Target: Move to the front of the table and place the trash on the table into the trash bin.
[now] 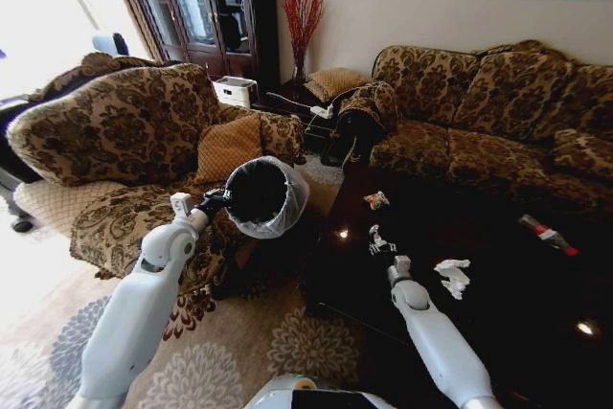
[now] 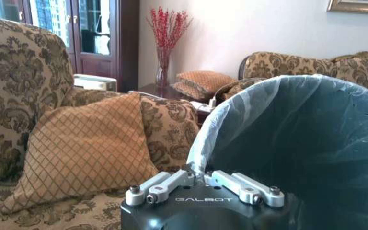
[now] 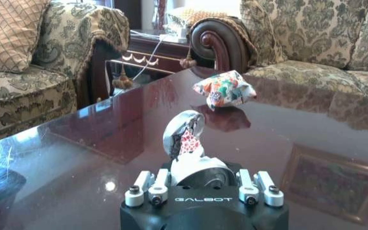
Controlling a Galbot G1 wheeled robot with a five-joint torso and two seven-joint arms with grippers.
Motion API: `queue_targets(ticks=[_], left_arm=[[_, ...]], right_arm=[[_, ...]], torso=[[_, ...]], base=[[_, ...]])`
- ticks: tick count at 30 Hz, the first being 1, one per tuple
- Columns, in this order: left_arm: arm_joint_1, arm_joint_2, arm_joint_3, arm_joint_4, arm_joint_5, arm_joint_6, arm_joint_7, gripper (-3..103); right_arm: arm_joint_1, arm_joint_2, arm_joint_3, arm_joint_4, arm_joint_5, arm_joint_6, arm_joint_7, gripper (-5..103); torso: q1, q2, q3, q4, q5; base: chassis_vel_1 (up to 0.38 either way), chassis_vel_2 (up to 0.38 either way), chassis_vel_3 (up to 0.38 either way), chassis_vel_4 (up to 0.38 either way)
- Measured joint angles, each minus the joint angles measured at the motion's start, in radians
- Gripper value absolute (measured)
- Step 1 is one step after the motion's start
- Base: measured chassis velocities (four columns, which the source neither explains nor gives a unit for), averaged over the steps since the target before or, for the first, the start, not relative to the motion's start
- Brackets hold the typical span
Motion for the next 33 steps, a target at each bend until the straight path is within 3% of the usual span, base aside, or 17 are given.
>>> queue_targets(ticks=[6, 15, 18, 22, 26, 28, 33], left_arm=[[-0.002, 0.003, 0.002, -0.004, 0.000, 0.001, 0.000, 2], [-0.047, 0.012, 0.052, 0.014, -0.003, 0.013, 0.001, 2], [-0.066, 0.020, 0.073, 0.020, -0.007, 0.020, 0.001, 2], [-0.099, 0.037, 0.104, 0.031, -0.015, 0.028, 0.000, 2], [-0.149, 0.051, 0.148, 0.045, -0.031, 0.041, -0.003, 2], [-0.185, 0.057, 0.185, 0.055, -0.040, 0.050, -0.008, 2], [-0.218, 0.053, 0.225, 0.064, -0.043, 0.055, -0.011, 2]], right_arm=[[-0.023, -0.009, 0.001, 0.046, 0.001, -0.009, 0.028, 42], [-0.017, -0.092, 0.005, 0.394, 0.110, -0.059, 0.142, 40], [0.011, -0.117, 0.002, 0.483, 0.137, -0.067, 0.152, 40], [0.071, -0.157, -0.019, 0.629, 0.221, -0.134, 0.156, 40], [0.187, -0.193, -0.101, 0.756, 0.329, -0.199, 0.205, 40], [0.282, -0.208, -0.191, 0.832, 0.437, -0.245, 0.259, 40], [0.370, -0.218, -0.333, 0.903, 0.564, -0.291, 0.321, 40]], torso=[[0.000, 0.000, 0.000, 0.0000, 0.0006], [0.000, 0.000, 0.000, -0.0001, -0.0004], [0.000, 0.000, 0.000, -0.0002, 0.0000], [0.000, 0.000, 0.000, -0.0003, 0.0000], [0.000, 0.000, 0.000, -0.0001, -0.0003], [0.000, 0.000, 0.000, 0.0000, -0.0004], [0.000, 0.000, 0.000, 0.0000, -0.0003]], base=[[0.000, 0.000, 0.000, 0.000], [0.000, 0.000, 0.000, 0.000], [0.000, 0.000, 0.000, 0.000], [0.000, 0.000, 0.000, 0.000], [0.000, 0.000, 0.000, 0.000], [0.000, 0.000, 0.000, 0.000], [0.000, 0.000, 0.000, 0.000]])
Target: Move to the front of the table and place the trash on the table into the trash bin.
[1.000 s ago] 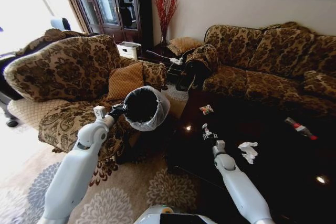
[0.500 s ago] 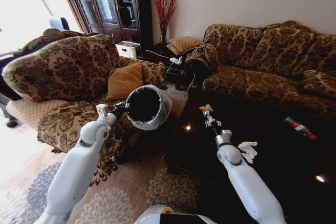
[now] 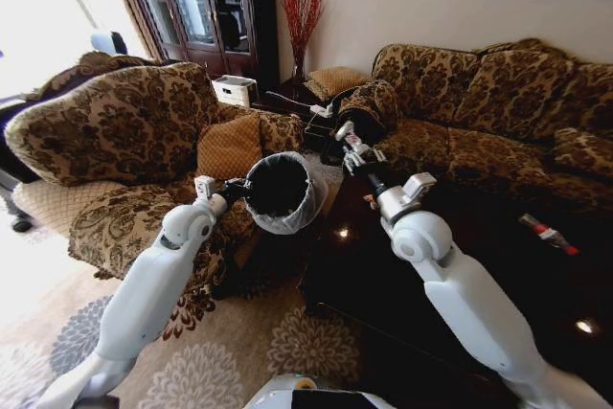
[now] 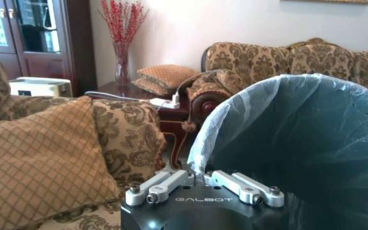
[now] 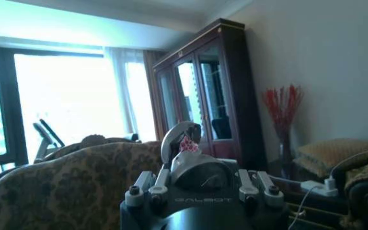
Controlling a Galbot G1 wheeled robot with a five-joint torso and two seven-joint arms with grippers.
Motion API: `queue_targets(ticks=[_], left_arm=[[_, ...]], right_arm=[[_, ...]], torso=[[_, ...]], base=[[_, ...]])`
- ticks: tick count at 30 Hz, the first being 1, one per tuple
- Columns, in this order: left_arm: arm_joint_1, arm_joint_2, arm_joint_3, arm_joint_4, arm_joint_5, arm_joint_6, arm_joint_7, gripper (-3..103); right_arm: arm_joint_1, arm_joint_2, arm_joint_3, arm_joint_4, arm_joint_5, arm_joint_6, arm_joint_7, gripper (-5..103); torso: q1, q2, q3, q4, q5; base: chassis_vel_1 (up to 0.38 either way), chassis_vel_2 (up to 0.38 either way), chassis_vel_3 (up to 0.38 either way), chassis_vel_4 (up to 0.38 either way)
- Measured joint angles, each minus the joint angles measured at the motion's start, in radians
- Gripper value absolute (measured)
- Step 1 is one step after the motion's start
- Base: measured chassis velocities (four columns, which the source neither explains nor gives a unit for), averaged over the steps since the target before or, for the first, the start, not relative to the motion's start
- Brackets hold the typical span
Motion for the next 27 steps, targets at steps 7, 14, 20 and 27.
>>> queue_targets(ticks=[7, 14, 20, 27], left_arm=[[-0.016, -0.009, 0.017, 0.021, 0.001, 0.002, -0.001, 2], [-0.023, -0.026, 0.021, 0.023, 0.003, 0.007, -0.001, 2], [-0.032, -0.045, 0.031, 0.028, 0.005, 0.013, -0.007, 2], [-0.034, -0.058, 0.038, 0.031, 0.006, 0.015, -0.010, 2]], right_arm=[[0.030, -0.020, -0.113, 0.041, 0.068, -0.036, 0.018, 40], [0.042, -0.018, -0.155, 0.007, 0.049, -0.051, 0.024, 40], [0.047, -0.011, -0.160, -0.003, 0.030, -0.053, 0.023, 61], [0.031, -0.014, -0.139, -0.021, -0.004, -0.041, 0.005, 83]], torso=[[0.000, 0.000, 0.000, -0.0001, 0.0002], [0.000, 0.000, 0.000, 0.0000, 0.0003], [0.000, 0.000, 0.000, -0.0001, 0.0002], [0.000, 0.000, 0.000, -0.0001, 0.0003]], base=[[0.000, 0.000, 0.000, 0.000], [0.000, 0.000, 0.000, 0.000], [0.000, 0.000, 0.000, 0.000], [0.000, 0.000, 0.000, 0.000]])
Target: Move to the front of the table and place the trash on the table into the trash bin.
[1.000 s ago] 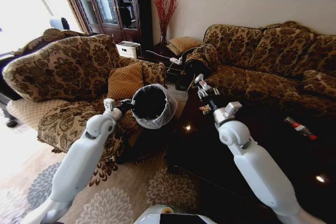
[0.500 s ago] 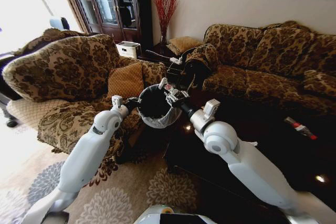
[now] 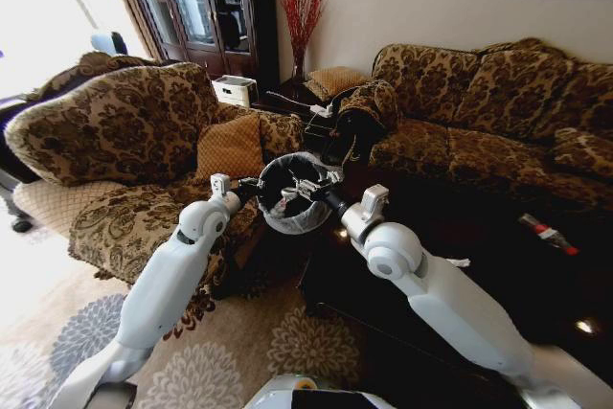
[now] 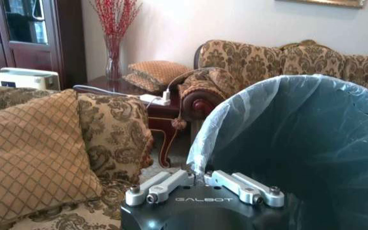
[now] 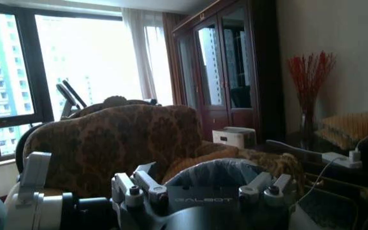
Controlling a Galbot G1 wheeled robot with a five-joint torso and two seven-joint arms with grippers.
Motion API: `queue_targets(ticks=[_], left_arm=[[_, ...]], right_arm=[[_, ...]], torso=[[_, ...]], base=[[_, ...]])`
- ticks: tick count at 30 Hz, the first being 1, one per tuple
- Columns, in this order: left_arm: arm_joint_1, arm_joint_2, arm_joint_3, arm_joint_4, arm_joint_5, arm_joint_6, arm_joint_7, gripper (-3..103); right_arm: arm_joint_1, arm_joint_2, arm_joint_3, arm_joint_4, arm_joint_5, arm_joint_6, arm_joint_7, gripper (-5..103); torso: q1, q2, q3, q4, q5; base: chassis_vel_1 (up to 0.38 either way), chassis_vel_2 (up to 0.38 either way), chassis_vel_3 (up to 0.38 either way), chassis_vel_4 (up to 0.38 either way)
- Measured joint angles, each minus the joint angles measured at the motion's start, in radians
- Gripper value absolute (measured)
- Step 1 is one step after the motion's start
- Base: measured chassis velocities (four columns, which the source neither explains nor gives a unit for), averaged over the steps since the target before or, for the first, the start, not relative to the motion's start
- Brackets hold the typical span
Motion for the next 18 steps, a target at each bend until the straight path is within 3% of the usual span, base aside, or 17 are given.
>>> queue_targets(ticks=[3, 8, 13, 18], left_arm=[[-0.004, -0.002, 0.002, 0.003, 0.001, 0.001, -0.001, 2], [-0.005, -0.002, 0.001, 0.003, 0.001, 0.002, -0.001, 2], [0.019, -0.005, -0.031, 0.005, 0.031, 0.000, 0.002, 2], [0.094, -0.037, -0.120, -0.037, 0.045, -0.014, 0.001, 2]], right_arm=[[-0.008, -0.002, 0.032, -0.003, -0.006, 0.007, -0.007, 97], [-0.013, -0.009, 0.066, -0.001, -0.007, 0.013, -0.007, 100], [-0.043, -0.052, 0.171, 0.007, -0.015, 0.034, 0.004, 100], [-0.167, -0.111, 0.239, -0.044, -0.171, 0.119, 0.056, 100]], torso=[[0.000, 0.000, 0.000, 0.0000, 0.0000], [0.000, 0.000, 0.000, 0.0000, 0.0000], [0.000, 0.000, 0.000, 0.0000, 0.0001], [0.000, 0.000, 0.000, -0.0001, 0.0000]], base=[[0.000, 0.000, 0.000, 0.000], [0.000, 0.000, 0.000, 0.000], [0.000, 0.000, 0.000, 0.000], [0.000, 0.000, 0.000, 0.000]])
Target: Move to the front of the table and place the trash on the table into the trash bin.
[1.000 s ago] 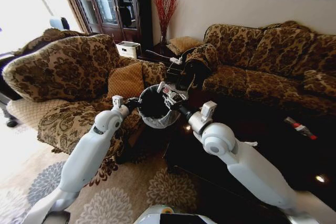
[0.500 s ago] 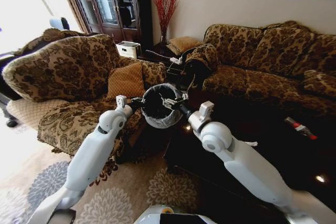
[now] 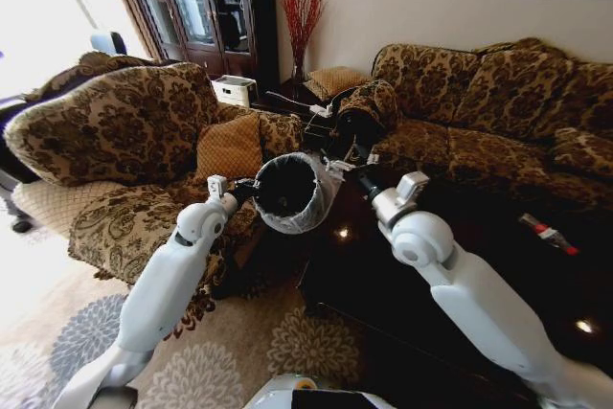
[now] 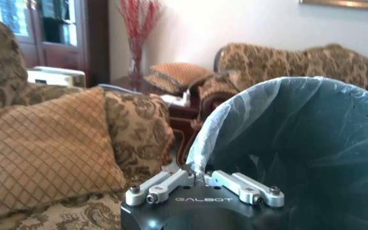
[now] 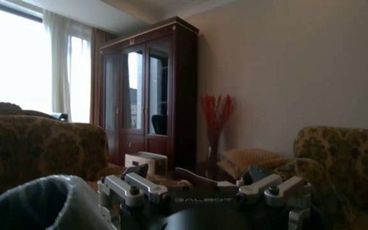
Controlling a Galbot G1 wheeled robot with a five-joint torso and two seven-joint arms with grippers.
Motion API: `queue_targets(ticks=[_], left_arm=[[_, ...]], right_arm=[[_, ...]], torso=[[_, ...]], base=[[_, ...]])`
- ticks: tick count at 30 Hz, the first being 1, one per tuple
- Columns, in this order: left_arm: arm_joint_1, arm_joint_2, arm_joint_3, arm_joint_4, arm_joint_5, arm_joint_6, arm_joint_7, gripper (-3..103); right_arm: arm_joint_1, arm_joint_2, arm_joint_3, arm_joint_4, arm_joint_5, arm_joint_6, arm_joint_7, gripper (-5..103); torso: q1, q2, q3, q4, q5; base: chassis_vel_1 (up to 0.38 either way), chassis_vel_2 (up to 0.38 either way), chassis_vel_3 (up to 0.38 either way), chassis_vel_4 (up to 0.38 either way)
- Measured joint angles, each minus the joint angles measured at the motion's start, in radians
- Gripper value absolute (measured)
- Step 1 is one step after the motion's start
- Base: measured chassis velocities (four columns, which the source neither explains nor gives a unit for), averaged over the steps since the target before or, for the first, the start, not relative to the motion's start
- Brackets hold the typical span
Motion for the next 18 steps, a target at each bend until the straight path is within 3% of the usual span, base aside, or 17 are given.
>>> queue_targets(ticks=[6, 8, 11, 18], left_arm=[[0.084, -0.025, -0.105, -0.053, 0.004, -0.020, -0.003, 2], [0.131, -0.019, -0.151, -0.081, 0.011, -0.041, -0.004, 2], [0.166, -0.005, -0.173, -0.101, 0.018, -0.052, -0.002, 2], [0.226, 0.026, -0.220, -0.144, 0.020, -0.058, 0.019, 2]], right_arm=[[-0.141, 0.035, 0.075, -0.023, -0.058, -0.008, 0.063, 100], [-0.213, 0.068, 0.122, -0.036, -0.143, -0.020, 0.059, 100], [-0.262, 0.093, 0.153, -0.043, -0.196, -0.028, 0.047, 100], [-0.332, 0.165, 0.194, -0.056, -0.245, -0.025, 0.029, 100]], torso=[[0.000, 0.000, 0.000, -0.0001, 0.0002], [0.000, 0.000, 0.000, 0.0002, -0.0002], [0.000, 0.000, 0.000, 0.0003, 0.0001], [0.000, 0.000, 0.000, 0.0000, -0.0001]], base=[[0.000, 0.000, 0.000, 0.000], [0.000, 0.000, 0.000, 0.000], [0.000, 0.000, 0.000, 0.000], [0.000, 0.000, 0.000, 0.000]])
